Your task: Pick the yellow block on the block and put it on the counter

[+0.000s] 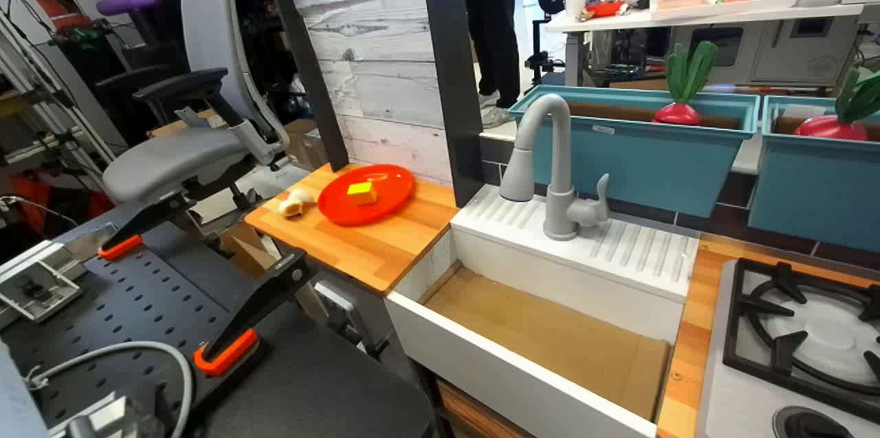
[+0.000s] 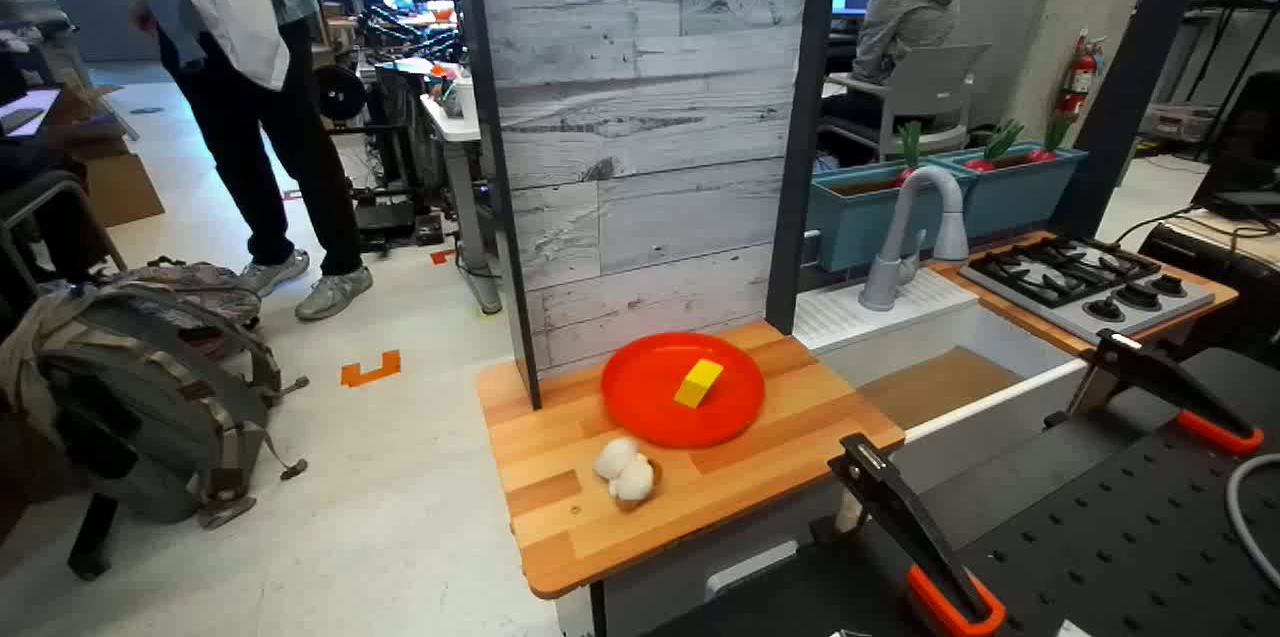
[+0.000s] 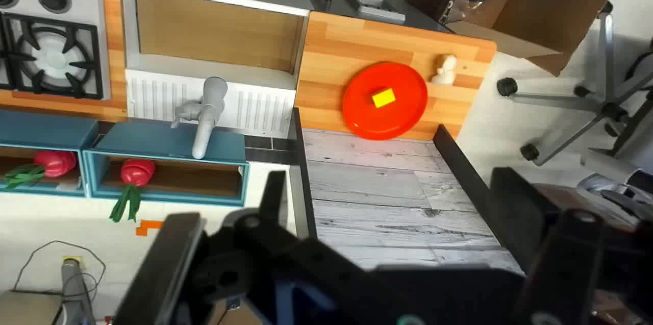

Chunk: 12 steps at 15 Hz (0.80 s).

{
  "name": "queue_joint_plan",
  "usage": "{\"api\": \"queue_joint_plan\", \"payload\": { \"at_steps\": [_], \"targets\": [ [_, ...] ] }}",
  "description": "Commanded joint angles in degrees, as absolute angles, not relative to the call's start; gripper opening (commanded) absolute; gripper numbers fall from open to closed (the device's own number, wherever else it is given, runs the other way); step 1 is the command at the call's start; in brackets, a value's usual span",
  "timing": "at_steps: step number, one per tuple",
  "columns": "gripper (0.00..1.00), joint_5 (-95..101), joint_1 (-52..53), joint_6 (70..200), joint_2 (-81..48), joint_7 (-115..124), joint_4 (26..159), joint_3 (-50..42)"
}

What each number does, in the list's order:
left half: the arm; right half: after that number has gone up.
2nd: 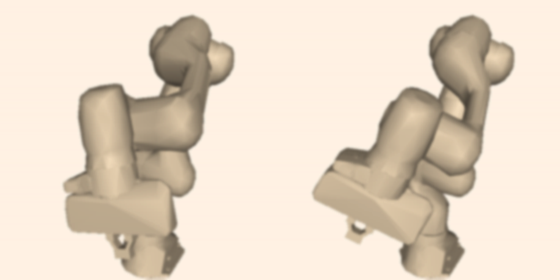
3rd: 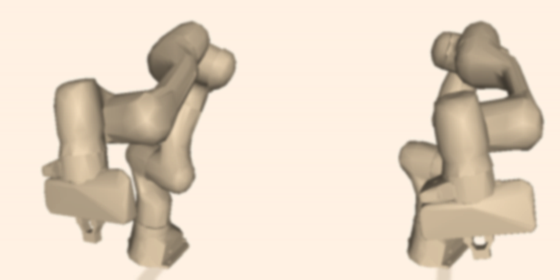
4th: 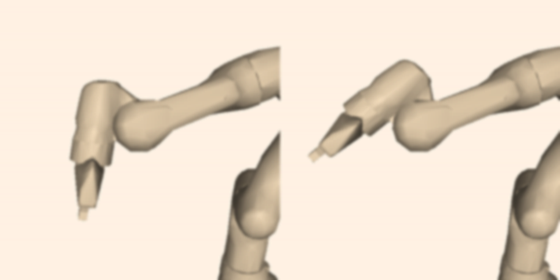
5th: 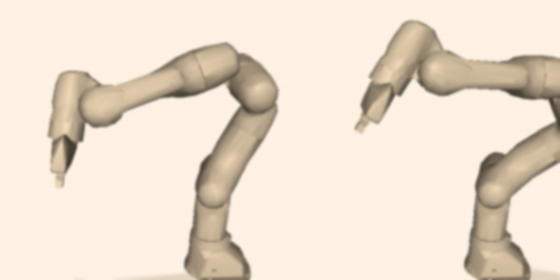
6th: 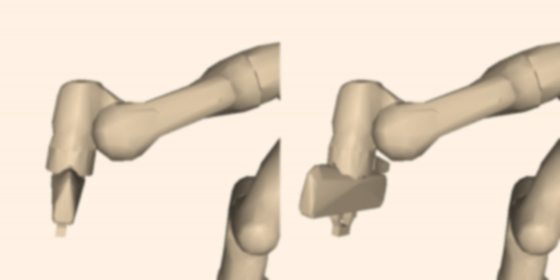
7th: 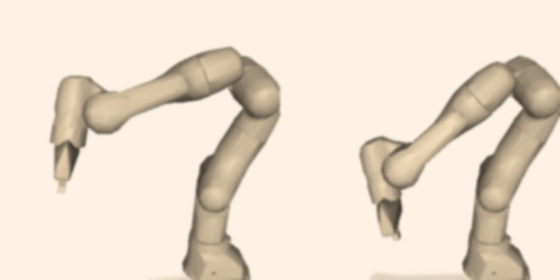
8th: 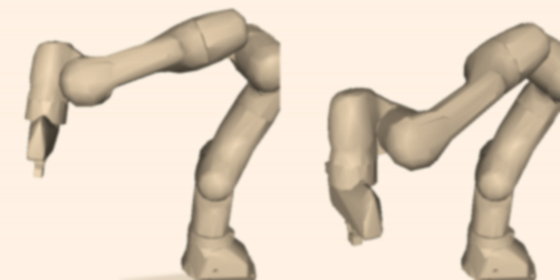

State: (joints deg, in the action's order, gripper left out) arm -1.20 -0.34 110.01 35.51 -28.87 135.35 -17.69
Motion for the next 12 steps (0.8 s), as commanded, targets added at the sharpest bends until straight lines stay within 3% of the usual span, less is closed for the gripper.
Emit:
{"api": "queue_joint_plan", "payload": {
  "at_steps": [1,6,12],
  "targets": [
    [1.00,-1.6,-1.1,109.9,35.3,-29.2,135.2,-17.1],
    [1.00,-1.6,-1.1,109.9,35.3,-29.2,135.2,-17.1],
    [1.00,-5.6,1.1,122.8,39.1,-28.1,149.1,-14.6]
  ]
}}
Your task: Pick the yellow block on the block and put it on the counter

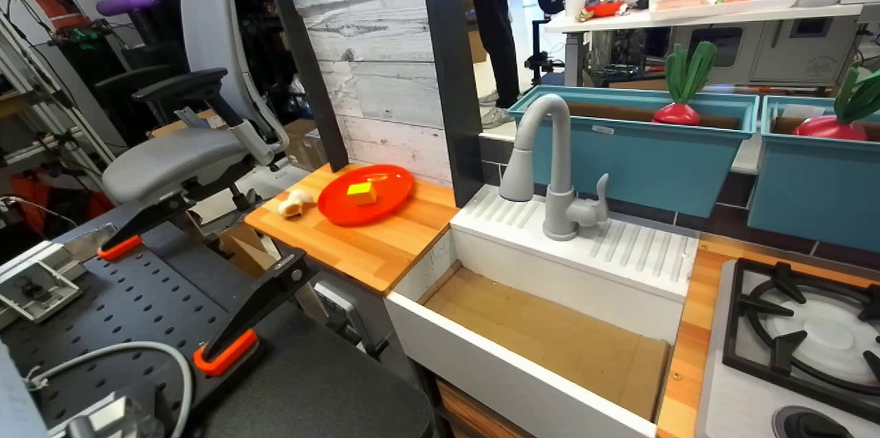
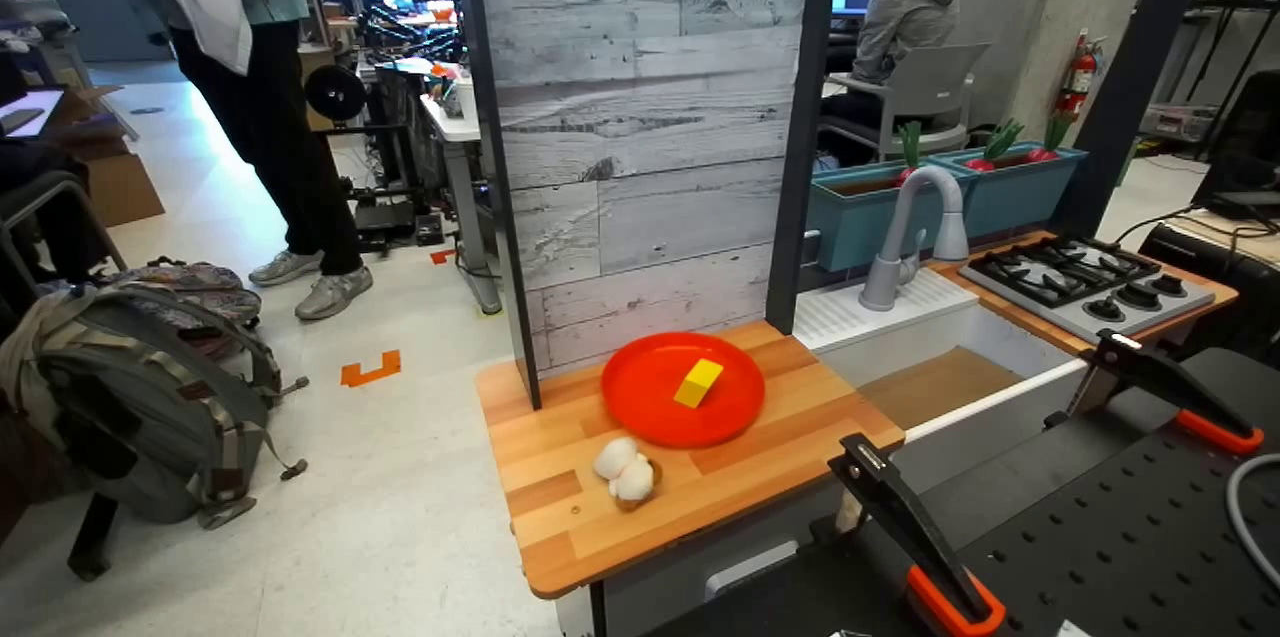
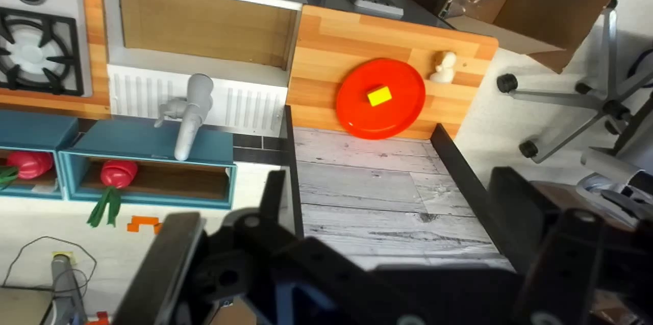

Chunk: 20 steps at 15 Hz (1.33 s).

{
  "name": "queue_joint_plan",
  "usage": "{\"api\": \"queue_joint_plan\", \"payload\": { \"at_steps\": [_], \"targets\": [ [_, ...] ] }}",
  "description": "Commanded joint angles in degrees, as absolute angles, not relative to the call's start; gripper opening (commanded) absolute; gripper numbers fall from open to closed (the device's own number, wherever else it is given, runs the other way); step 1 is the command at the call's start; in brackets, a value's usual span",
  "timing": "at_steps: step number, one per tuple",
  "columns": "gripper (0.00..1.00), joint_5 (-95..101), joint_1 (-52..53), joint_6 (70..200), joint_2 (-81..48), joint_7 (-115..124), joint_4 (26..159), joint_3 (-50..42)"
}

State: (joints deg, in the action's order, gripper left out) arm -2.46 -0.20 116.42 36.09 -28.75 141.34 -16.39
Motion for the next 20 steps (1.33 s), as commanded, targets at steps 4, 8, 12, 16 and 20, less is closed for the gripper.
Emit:
{"api": "queue_joint_plan", "payload": {
  "at_steps": [4,8,12,16,20],
  "targets": [
    [1.00,-12.0,6.6,131.4,36.4,-28.3,158.0,-11.2],
    [1.00,-11.4,7.9,132.2,35.3,-28.3,159.1,-10.6],
    [1.00,-11.4,8.1,132.5,35.1,-28.3,159.1,-10.6],
    [1.00,-11.4,8.1,132.5,35.1,-28.3,159.1,-10.6],
    [1.00,-11.4,8.1,132.5,35.1,-28.3,159.0,-10.6]
  ]
}}
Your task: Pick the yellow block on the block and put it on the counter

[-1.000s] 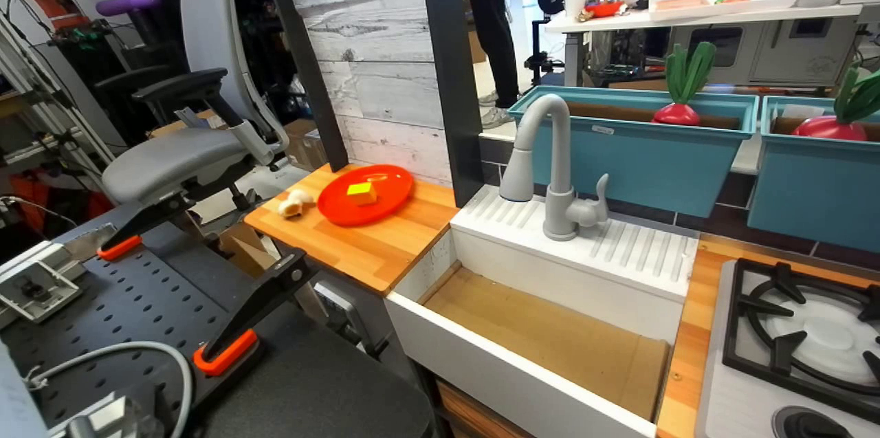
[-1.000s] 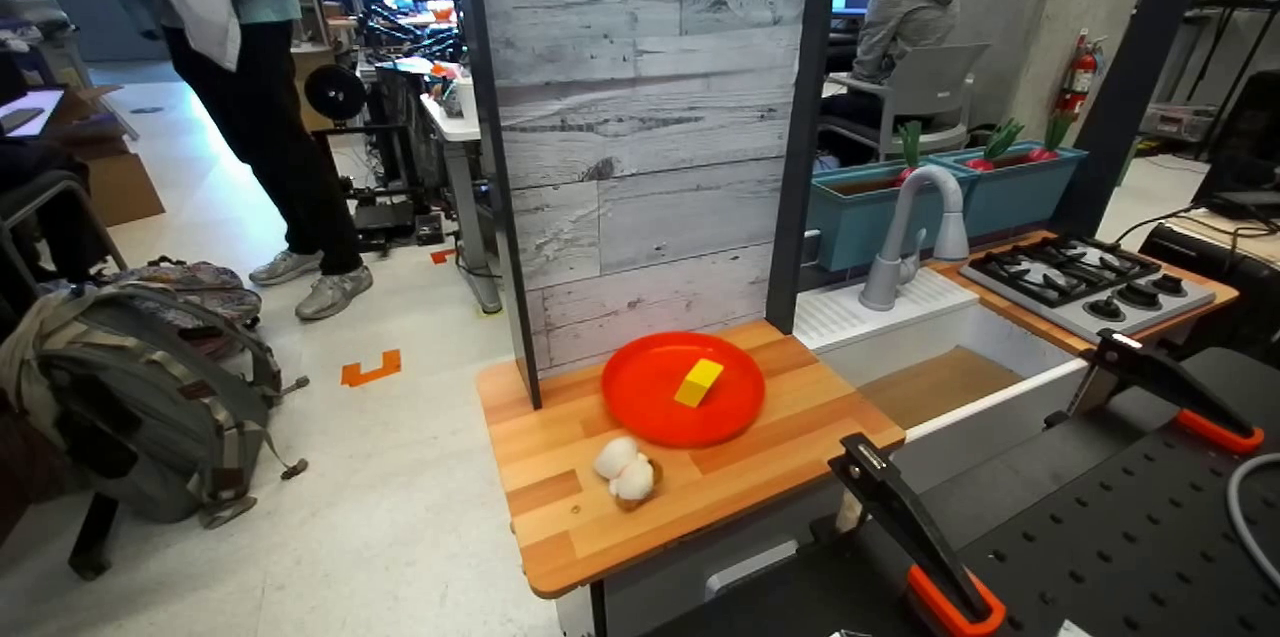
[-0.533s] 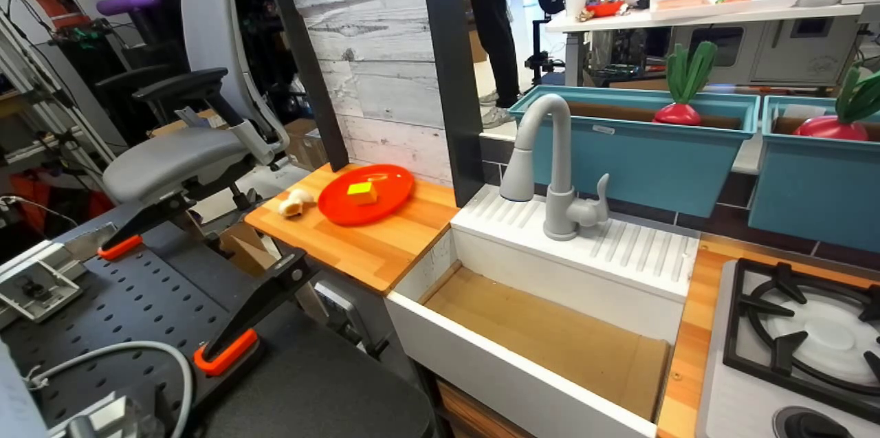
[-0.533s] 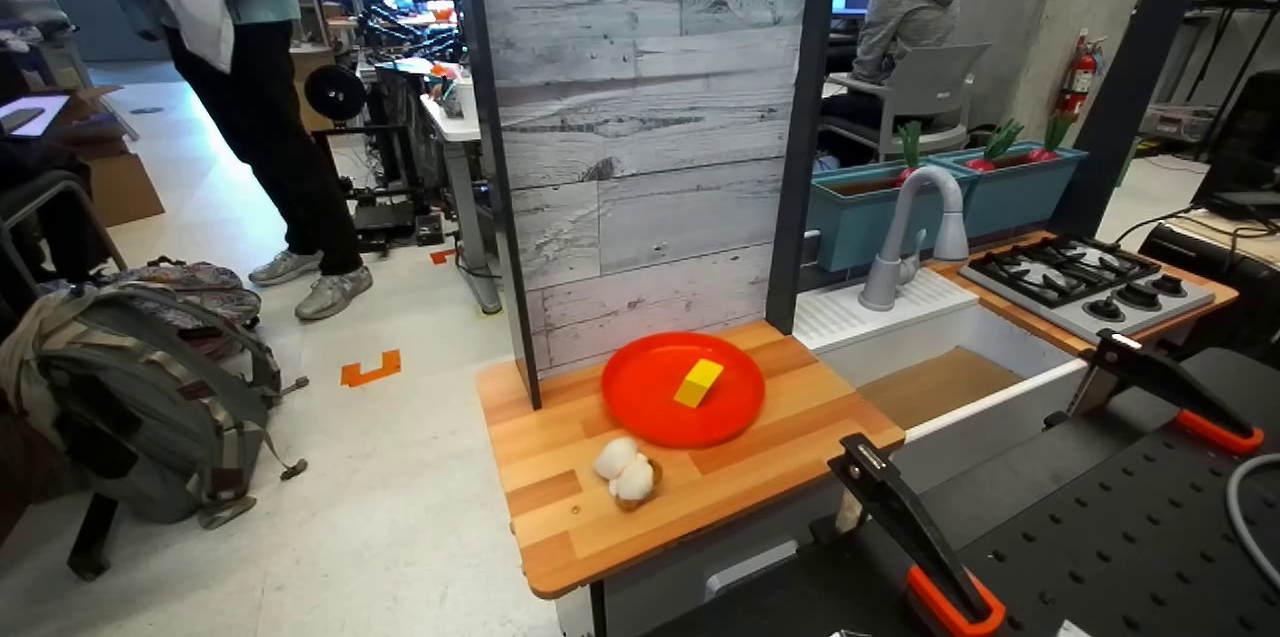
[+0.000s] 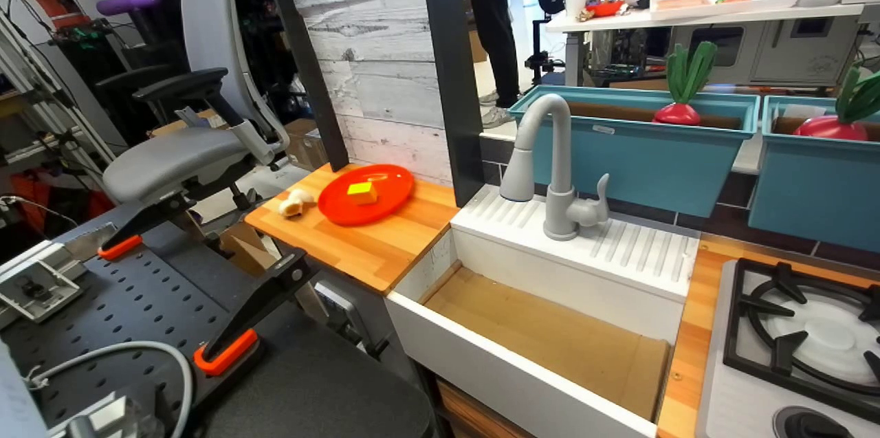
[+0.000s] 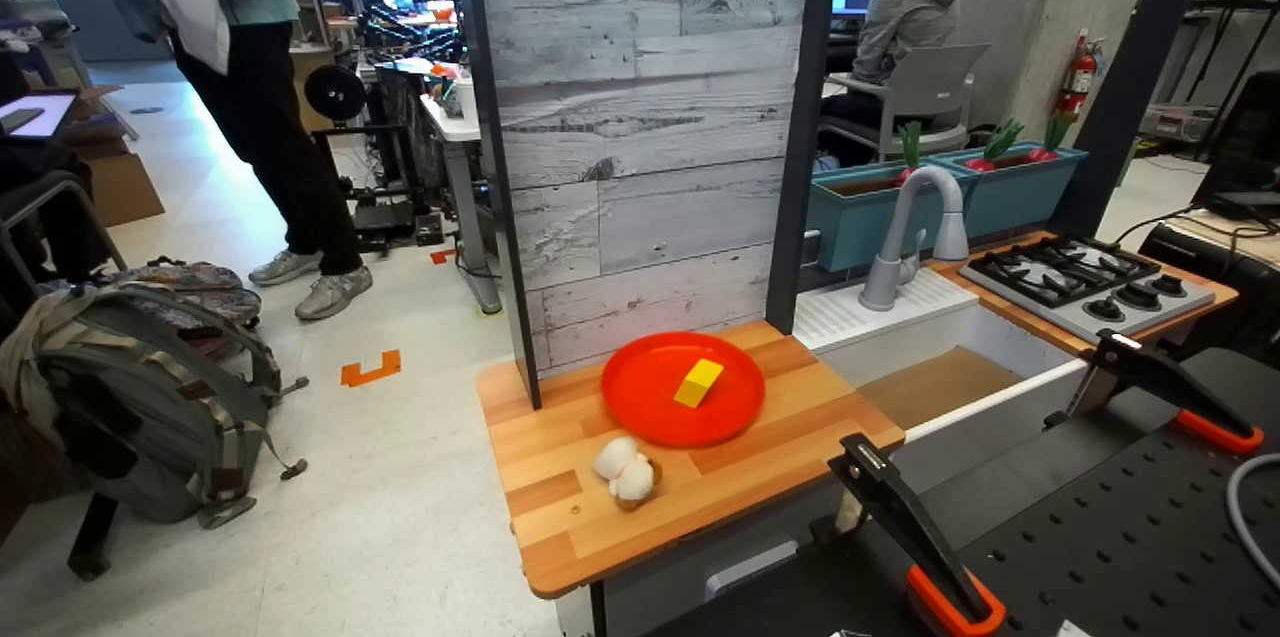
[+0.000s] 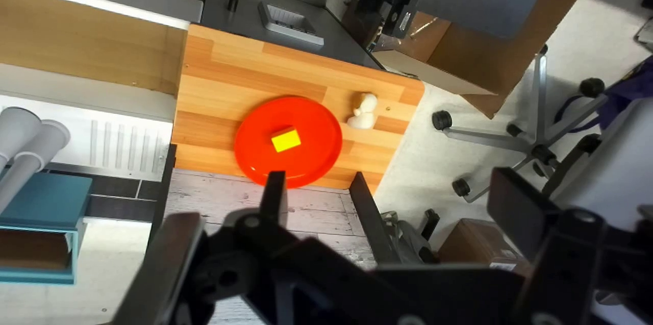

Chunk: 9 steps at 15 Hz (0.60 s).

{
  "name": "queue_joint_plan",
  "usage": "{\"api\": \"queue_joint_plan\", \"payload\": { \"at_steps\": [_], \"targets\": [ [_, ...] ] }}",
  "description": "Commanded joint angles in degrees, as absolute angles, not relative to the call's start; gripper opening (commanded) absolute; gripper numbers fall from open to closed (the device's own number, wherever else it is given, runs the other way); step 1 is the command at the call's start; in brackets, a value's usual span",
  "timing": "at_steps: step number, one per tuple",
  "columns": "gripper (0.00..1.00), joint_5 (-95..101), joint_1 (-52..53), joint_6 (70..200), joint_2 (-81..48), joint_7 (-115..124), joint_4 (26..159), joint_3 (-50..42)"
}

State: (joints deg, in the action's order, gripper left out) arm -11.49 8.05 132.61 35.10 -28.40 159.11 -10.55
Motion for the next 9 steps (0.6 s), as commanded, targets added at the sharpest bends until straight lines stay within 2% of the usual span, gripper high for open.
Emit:
{"api": "queue_joint_plan", "payload": {
  "at_steps": [1,9],
  "targets": [
    [1.00,-11.4,8.1,132.5,35.1,-28.3,159.0,-10.6],
    [1.00,-11.2,8.1,133.7,33.2,-28.2,158.3,-10.4]
  ]
}}
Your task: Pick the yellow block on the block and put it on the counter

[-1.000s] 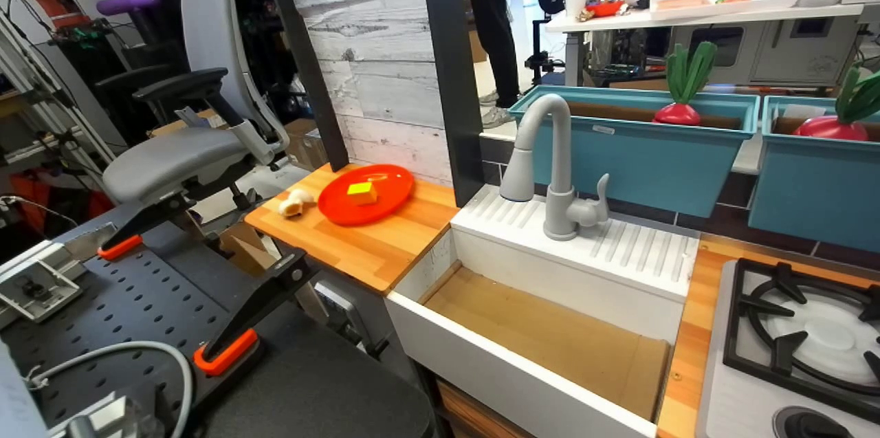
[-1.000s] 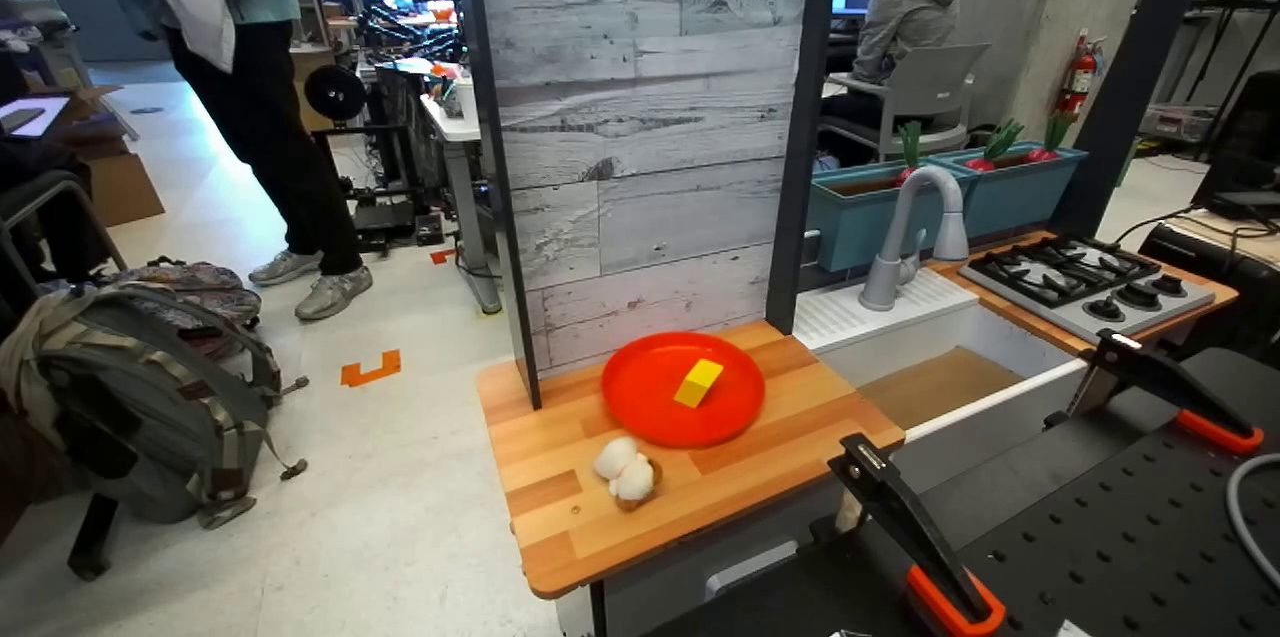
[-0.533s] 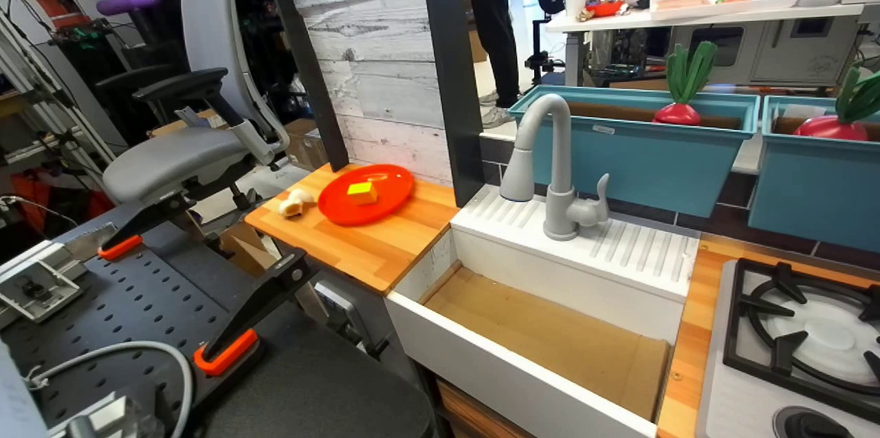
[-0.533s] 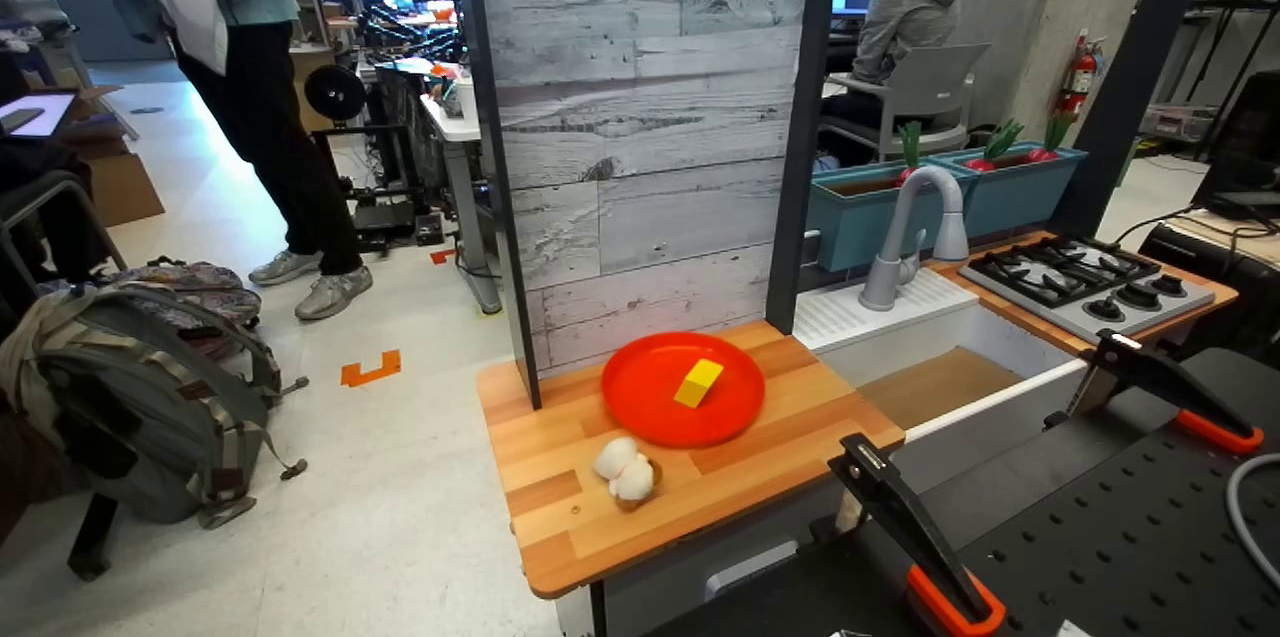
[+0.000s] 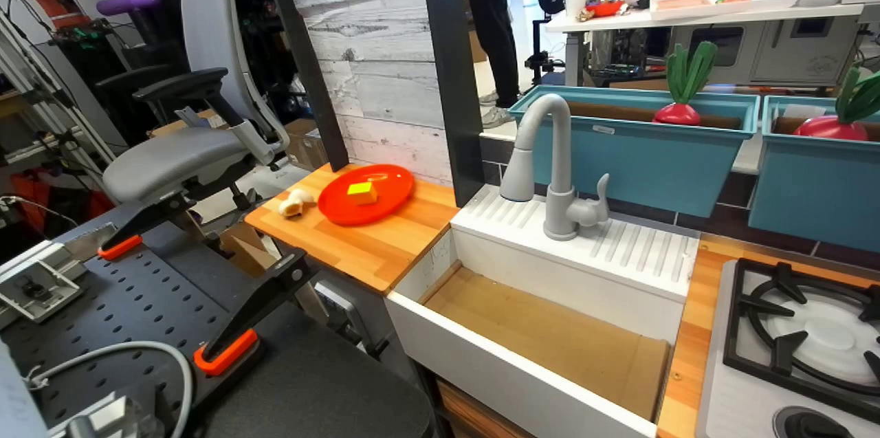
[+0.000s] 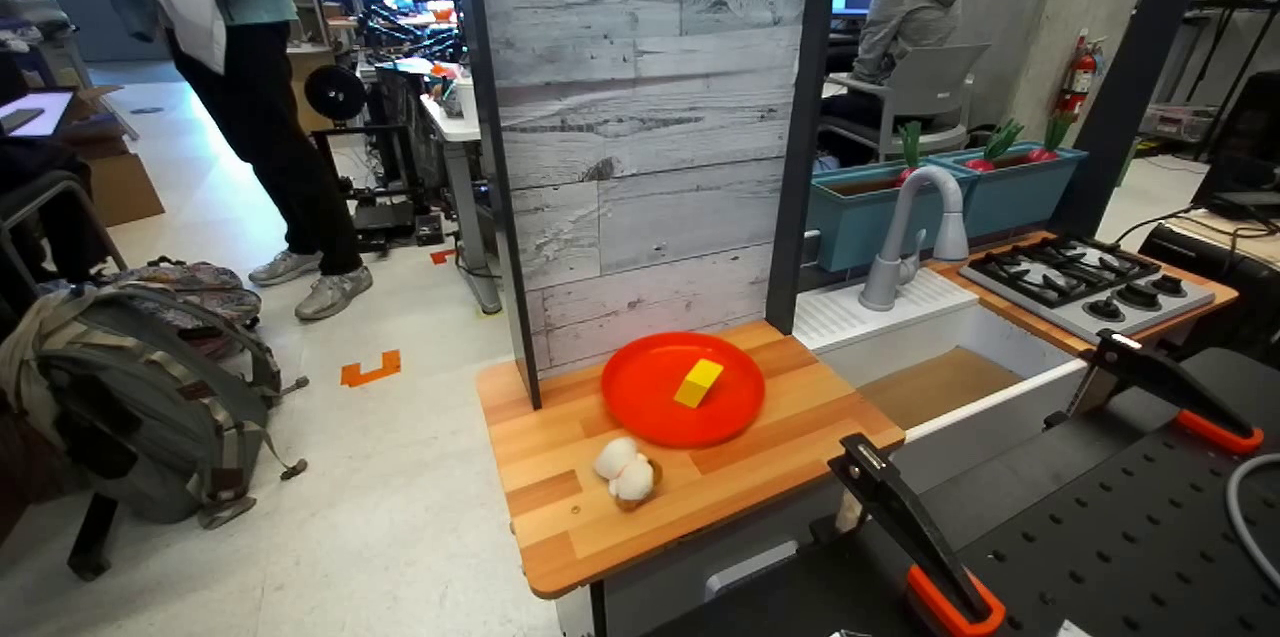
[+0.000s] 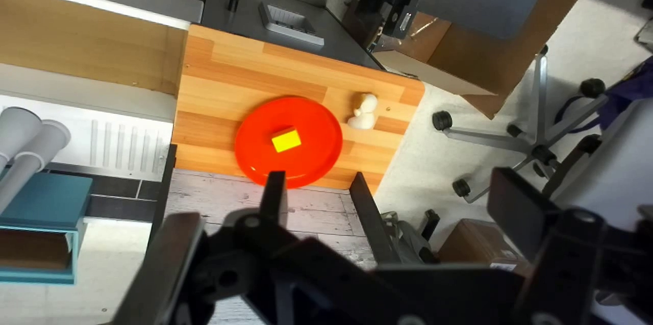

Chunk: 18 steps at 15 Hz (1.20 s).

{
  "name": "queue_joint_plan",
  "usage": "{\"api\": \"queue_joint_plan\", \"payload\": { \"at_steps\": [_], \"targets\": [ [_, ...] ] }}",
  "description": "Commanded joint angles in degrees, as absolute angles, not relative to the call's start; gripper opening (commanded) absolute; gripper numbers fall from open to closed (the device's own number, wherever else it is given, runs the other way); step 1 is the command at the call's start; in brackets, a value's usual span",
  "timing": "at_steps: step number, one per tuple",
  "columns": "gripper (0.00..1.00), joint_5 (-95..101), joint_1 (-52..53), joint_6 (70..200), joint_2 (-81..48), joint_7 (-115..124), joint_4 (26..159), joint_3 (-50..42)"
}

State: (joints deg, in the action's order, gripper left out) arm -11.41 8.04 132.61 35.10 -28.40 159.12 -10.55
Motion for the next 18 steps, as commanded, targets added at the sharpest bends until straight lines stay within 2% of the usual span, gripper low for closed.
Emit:
{"api": "queue_joint_plan", "payload": {
  "at_steps": [1,7,18],
  "targets": [
    [1.00,-11.8,8.4,134.8,30.9,-28.2,157.3,-10.7],
    [1.00,-16.1,10.3,137.3,16.7,-28.6,148.8,-10.8],
    [1.00,-7.3,6.7,152.2,-16.6,-11.9,132.6,-0.2]
  ]
}}
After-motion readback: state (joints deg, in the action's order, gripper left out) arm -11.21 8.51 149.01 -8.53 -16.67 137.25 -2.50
